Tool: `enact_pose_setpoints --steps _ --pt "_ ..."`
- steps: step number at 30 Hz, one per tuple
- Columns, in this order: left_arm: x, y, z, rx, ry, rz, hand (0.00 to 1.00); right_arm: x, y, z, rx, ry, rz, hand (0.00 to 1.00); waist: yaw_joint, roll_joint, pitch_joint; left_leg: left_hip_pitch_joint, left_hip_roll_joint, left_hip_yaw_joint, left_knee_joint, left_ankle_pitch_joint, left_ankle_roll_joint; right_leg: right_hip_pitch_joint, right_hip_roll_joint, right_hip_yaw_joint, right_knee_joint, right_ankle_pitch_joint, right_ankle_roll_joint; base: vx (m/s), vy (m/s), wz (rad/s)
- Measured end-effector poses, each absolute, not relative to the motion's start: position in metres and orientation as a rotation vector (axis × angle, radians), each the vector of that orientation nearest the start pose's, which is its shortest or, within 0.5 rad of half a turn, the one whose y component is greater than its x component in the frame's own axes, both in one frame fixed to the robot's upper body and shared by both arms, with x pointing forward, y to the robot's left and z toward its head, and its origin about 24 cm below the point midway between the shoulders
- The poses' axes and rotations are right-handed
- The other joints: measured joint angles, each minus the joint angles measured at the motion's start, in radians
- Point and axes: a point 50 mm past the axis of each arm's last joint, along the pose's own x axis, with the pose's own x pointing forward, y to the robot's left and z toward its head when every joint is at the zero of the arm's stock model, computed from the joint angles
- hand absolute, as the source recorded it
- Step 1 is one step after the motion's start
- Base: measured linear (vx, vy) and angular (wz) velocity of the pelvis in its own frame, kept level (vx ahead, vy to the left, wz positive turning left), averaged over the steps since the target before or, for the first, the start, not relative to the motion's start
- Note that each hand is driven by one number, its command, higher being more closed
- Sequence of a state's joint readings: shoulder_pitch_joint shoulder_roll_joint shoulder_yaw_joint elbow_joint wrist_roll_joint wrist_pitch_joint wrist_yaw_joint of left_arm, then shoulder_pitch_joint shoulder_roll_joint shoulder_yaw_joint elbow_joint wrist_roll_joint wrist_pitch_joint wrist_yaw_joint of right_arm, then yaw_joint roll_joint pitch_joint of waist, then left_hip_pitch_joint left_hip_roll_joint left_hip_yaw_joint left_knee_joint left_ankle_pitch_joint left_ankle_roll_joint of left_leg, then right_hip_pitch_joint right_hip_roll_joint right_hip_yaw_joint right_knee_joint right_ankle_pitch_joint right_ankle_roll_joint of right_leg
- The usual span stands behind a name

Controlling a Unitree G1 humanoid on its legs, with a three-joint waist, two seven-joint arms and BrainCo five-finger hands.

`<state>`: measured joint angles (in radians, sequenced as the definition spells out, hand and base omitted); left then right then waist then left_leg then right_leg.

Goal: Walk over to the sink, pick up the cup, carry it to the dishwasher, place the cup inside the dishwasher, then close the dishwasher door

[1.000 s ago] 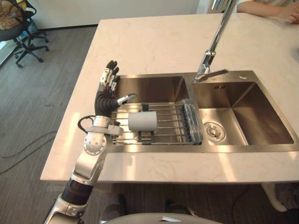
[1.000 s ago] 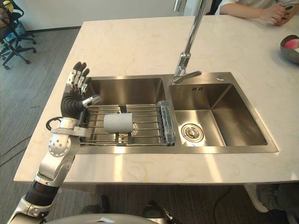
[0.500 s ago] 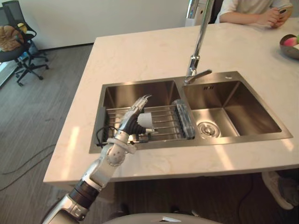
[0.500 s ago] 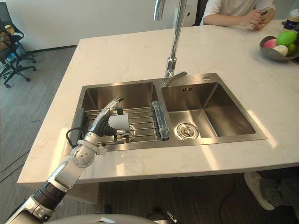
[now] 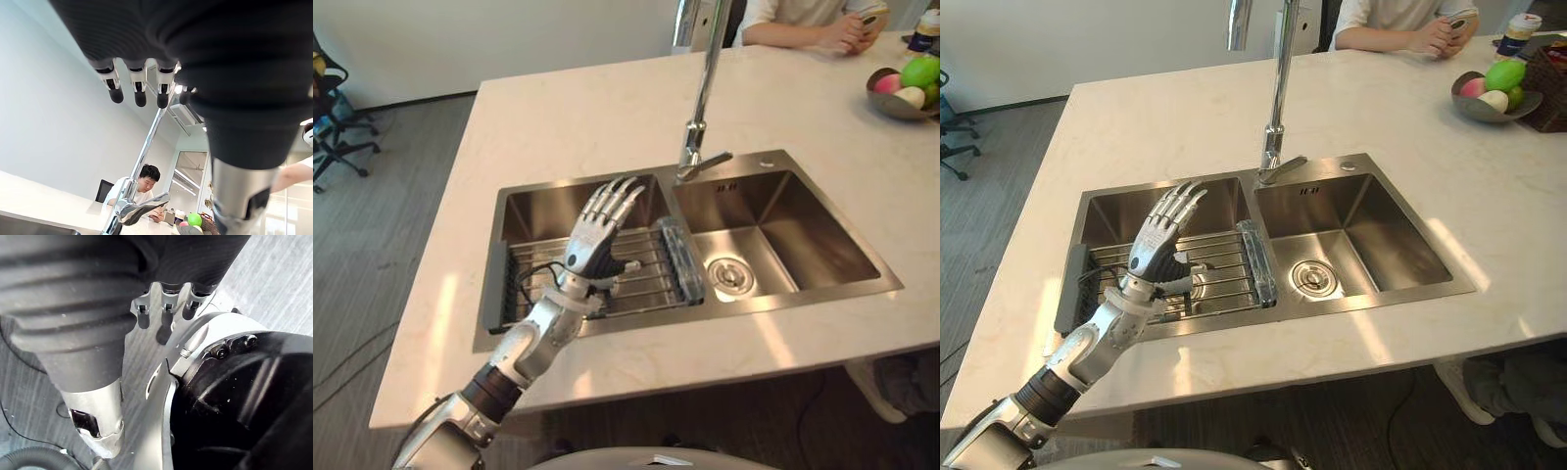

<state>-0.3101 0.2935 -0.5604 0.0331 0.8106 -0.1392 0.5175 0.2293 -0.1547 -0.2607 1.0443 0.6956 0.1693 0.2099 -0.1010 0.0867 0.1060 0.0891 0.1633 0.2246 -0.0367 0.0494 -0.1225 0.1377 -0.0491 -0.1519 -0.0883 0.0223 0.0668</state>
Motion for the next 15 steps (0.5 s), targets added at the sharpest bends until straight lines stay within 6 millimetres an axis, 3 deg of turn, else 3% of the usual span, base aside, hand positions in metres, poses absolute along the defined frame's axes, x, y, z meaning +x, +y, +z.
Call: enact_pose_setpoints --steps 2,12,15 --pt "0.264 0.060 0.100 0.974 -0.764 -0.149 0.00 0.027 -0.227 -0.165 0.777 1.114 -0.581 0.00 -0.010 0.000 0.000 0.000 0.002 0.001 0.001 -0.001 0.002 0.000 0.001 0.000 0.000 0.002 -0.002 -0.09 0.007 -0.01" --pt "0.271 0.069 0.035 1.177 -0.360 -0.402 0.00 0.027 -0.233 -0.163 0.754 1.092 -0.594 0.00 -0.046 0.025 0.006 -0.001 0.010 0.025 -0.002 -0.021 -0.002 -0.022 0.004 0.000 -0.001 0.001 -0.011 -0.03 -0.003 -0.09" --pt "0.274 0.074 0.034 1.196 -0.315 -0.387 0.00 0.026 -0.233 -0.163 0.751 1.102 -0.597 0.00 -0.055 0.031 0.003 0.000 0.014 0.025 0.001 -0.027 -0.004 -0.021 0.008 0.001 0.000 0.005 -0.008 0.06 -0.010 -0.04"
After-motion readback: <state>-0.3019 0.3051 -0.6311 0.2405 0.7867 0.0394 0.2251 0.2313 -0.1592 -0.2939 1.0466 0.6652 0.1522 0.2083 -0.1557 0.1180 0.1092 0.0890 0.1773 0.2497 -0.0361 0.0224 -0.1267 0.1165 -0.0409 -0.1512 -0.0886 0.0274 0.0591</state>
